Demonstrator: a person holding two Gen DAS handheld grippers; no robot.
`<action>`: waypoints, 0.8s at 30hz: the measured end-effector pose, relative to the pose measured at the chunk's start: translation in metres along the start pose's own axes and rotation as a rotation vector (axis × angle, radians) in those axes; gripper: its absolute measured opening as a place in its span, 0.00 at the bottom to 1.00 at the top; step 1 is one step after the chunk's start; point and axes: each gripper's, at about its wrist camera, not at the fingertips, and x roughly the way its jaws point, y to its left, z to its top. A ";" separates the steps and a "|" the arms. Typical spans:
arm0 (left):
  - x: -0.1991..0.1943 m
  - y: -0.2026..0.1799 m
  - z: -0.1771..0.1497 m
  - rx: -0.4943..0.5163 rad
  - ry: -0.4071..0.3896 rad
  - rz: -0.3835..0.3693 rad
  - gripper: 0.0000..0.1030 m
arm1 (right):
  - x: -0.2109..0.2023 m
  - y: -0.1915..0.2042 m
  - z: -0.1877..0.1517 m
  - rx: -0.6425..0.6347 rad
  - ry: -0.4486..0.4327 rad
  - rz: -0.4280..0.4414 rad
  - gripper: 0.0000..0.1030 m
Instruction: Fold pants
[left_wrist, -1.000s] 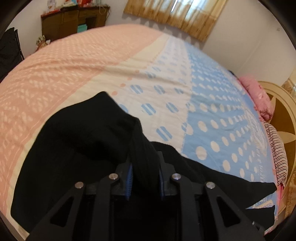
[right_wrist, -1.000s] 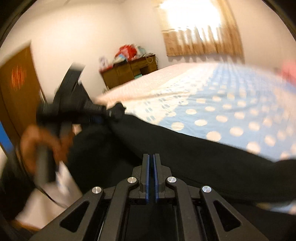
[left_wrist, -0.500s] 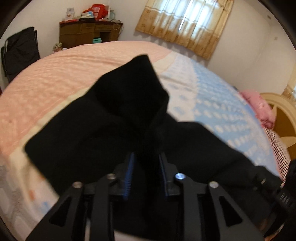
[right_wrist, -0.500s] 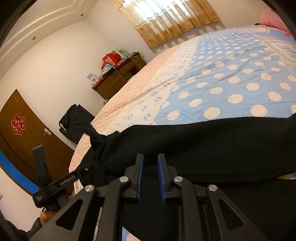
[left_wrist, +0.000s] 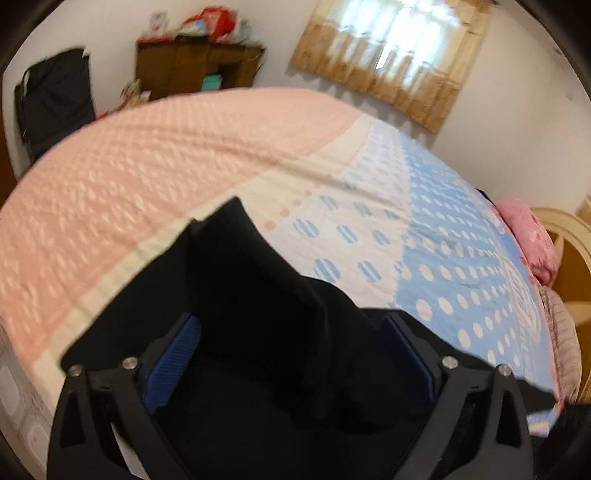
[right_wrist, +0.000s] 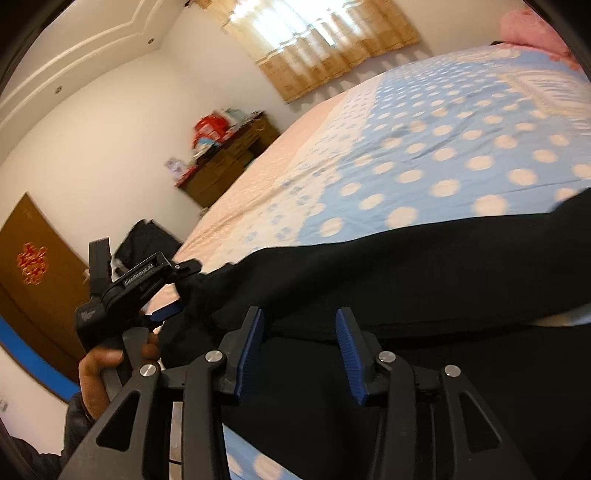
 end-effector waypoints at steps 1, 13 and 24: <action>0.000 0.003 -0.002 -0.031 0.004 0.000 0.95 | -0.009 -0.009 -0.001 0.028 -0.021 -0.015 0.42; -0.028 0.032 0.010 -0.176 -0.063 -0.211 0.09 | -0.012 -0.052 -0.020 0.253 -0.013 0.062 0.47; -0.065 0.030 0.026 -0.236 -0.105 -0.336 0.09 | 0.005 -0.073 -0.010 0.378 -0.023 0.105 0.51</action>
